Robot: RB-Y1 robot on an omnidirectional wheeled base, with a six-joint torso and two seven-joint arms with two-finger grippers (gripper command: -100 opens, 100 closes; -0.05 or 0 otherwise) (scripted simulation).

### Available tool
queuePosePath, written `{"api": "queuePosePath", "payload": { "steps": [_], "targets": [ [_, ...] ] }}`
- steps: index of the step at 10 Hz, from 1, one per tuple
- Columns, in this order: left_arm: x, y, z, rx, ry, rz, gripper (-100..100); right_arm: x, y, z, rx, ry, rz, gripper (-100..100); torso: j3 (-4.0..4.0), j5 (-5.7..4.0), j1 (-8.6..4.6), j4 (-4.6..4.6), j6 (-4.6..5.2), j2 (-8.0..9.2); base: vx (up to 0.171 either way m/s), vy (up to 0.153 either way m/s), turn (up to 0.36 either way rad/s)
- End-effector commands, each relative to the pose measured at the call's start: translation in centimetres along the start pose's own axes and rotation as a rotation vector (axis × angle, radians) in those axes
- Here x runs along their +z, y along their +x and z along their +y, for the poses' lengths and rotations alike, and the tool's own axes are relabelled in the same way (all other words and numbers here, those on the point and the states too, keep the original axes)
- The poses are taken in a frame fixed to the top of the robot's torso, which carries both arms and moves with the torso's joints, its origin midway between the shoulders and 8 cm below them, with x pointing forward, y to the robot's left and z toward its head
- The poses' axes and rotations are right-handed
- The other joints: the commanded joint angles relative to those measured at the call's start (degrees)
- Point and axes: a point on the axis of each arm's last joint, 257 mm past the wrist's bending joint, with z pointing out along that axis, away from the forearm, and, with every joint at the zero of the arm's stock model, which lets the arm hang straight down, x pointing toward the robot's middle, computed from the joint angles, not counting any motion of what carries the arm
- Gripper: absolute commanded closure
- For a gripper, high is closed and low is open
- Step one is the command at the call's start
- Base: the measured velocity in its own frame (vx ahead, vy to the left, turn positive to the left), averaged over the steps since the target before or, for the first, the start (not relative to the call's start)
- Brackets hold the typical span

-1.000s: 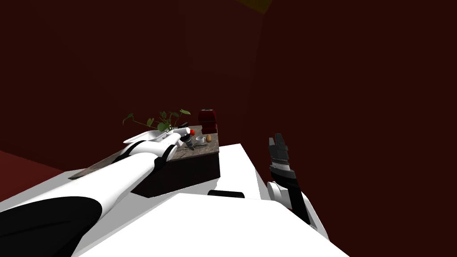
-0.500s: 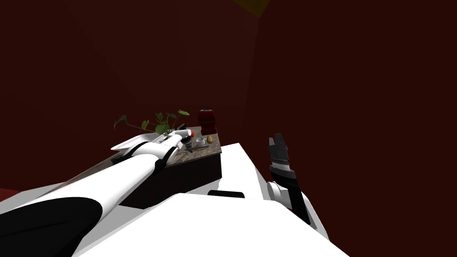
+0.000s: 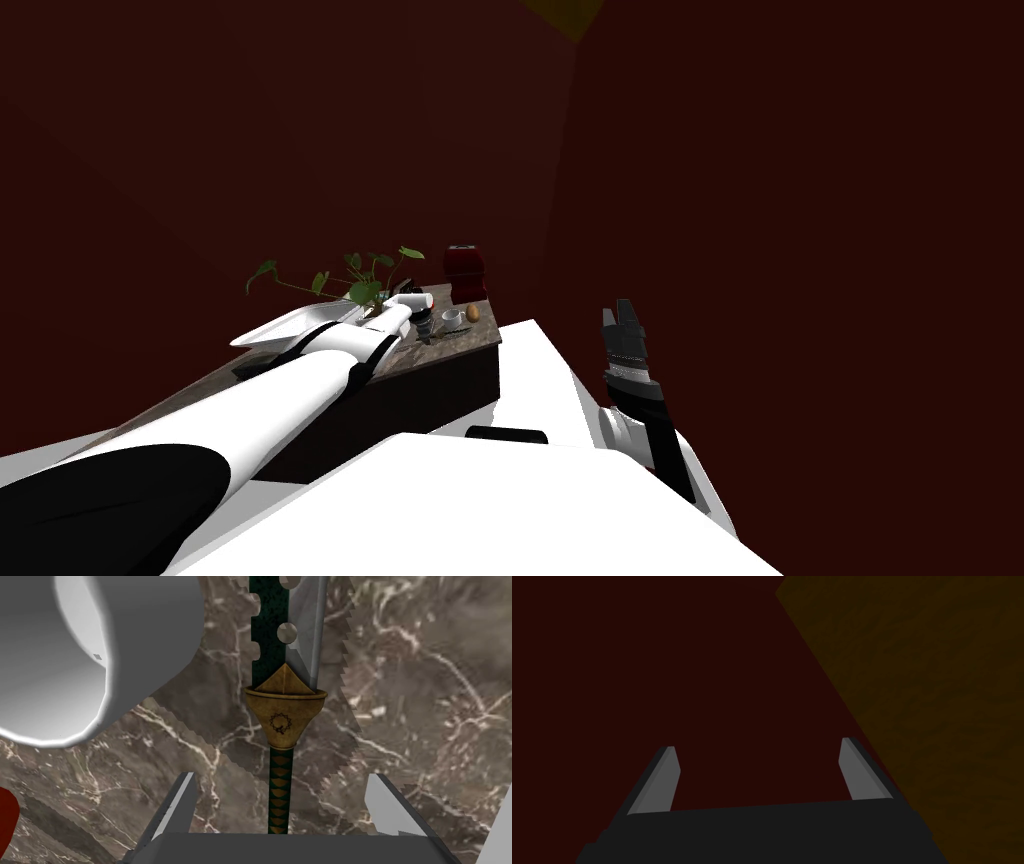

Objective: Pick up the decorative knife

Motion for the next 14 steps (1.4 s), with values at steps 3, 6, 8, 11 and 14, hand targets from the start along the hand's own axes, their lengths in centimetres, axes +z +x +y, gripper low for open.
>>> {"api": "queuePosePath", "payload": {
  "steps": [3, 6, 8, 11, 14],
  "targets": [
    [1.3, 0.2, 0.6, 0.001, 0.001, -0.001, -100, 0.0, 0.0, 0.0, 0.000, 0.000, 0.000, 0, -0.03, -0.06, -0.26, -0.01, 0.01, -0.05, 0.005, 0.017, -0.001],
    [1.5, 0.2, 0.7, 0.001, 0.001, -0.001, -100, 0.0, 0.0, 0.0, 0.000, 0.000, 0.000, 0, -0.08, -0.07, -0.26, -0.03, 0.01, -0.14, 0.015, 0.011, -0.001],
    [1.4, 0.2, 0.8, 0.001, 0.001, -0.001, 100, 0.0, 0.0, 0.0, 0.000, 0.000, 0.000, 0, -0.05, -0.08, -0.31, -0.02, 0.01, -0.08, 0.000, 0.000, 0.000],
    [1.4, 0.2, 0.8, 0.002, 0.001, -0.001, 100, 0.0, 0.0, 0.0, 0.000, 0.000, 0.000, 0, -0.07, -0.05, -0.28, -0.04, 0.01, -0.11, 0.000, 0.000, 0.000],
    [0.0, 0.0, 0.0, 0.001, -0.001, -0.001, 100, 0.0, 0.0, 0.0, 0.000, 0.000, 0.000, 0, -0.08, -0.05, -0.28, -0.04, 0.00, -0.12, -0.009, -0.007, 0.001]
  ]
}}
